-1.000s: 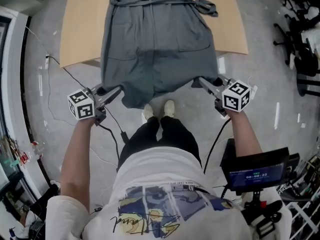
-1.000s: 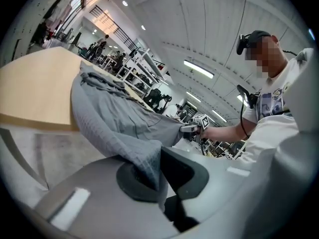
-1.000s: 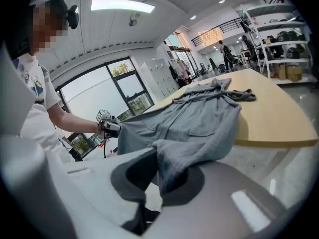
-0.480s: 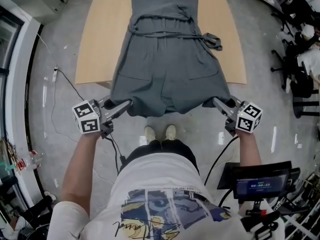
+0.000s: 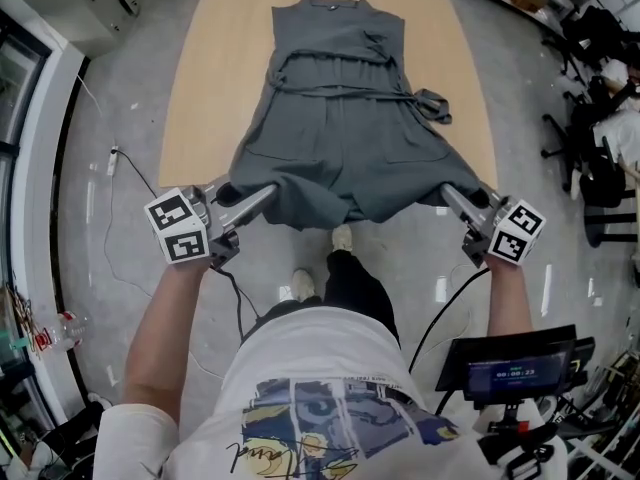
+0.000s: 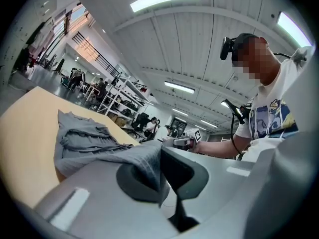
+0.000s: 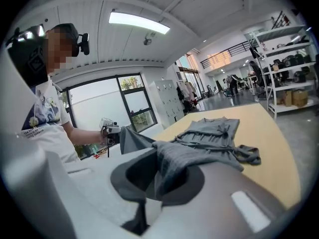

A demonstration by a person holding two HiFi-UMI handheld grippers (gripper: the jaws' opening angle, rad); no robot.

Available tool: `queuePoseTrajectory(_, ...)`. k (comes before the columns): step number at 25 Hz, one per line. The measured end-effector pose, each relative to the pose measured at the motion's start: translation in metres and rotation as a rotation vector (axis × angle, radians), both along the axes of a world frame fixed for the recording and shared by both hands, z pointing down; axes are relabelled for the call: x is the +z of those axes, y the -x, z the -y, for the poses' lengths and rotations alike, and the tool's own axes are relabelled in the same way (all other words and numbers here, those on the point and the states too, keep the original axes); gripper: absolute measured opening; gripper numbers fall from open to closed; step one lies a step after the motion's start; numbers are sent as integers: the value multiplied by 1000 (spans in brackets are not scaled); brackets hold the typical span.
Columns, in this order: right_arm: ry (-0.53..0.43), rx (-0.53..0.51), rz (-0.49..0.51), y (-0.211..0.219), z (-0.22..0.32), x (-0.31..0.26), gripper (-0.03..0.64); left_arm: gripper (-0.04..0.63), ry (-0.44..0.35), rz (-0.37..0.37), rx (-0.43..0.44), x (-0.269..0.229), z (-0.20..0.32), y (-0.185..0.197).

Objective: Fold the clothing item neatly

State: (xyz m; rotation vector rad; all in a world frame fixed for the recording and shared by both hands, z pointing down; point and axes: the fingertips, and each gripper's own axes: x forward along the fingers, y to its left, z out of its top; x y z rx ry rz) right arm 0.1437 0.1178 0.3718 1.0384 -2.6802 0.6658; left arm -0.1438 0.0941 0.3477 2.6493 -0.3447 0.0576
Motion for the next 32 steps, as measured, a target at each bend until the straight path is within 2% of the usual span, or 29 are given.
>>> queuePoseTrajectory(8, -64, -61, -12, -5, 66, -26, 17, 12, -43, -7, -67, -21, 65, -9)
queuePoseTrajectory(15, -81, -120, -31, -25, 167, -28, 17, 12, -58, 52, -112, -22, 162, -27)
queuePoseTrajectory(22, -147, -159, -68, -14, 186, -40, 17, 12, -107, 110, -149, -41, 182, -8)
queuePoseTrajectory(32, -167, -207, -83, -33, 283, -35, 17, 12, -92, 174, -178, -31, 280, -32)
